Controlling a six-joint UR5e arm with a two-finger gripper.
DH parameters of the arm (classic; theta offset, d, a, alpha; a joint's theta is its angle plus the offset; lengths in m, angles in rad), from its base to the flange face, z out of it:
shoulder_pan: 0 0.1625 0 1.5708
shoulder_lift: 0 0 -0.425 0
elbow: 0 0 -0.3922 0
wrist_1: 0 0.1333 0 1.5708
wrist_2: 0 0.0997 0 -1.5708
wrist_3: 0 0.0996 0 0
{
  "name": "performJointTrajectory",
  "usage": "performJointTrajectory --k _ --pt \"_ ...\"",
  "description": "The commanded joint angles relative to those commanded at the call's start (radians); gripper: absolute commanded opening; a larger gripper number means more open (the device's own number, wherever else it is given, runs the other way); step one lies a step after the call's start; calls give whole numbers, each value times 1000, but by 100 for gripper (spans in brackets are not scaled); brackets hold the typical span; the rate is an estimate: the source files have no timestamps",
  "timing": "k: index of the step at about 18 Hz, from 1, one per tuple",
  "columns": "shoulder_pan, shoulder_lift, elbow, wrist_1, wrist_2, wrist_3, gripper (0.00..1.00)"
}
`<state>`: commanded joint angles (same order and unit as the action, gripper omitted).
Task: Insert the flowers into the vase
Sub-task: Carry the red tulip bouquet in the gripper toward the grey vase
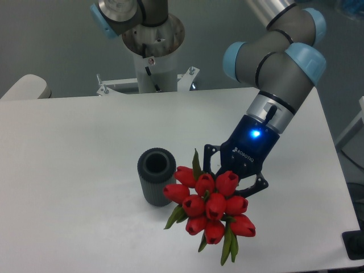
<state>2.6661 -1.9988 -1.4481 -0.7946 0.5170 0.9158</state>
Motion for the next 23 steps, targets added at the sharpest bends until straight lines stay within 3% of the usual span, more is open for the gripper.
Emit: performJointTrajectory --k 10,17,23 --pt "-11 12 -8 -2 -3 -6 30" --pt "-49 26 -8 6 -18 -107 31" --pt "-32 29 3 21 -129 -143 30"
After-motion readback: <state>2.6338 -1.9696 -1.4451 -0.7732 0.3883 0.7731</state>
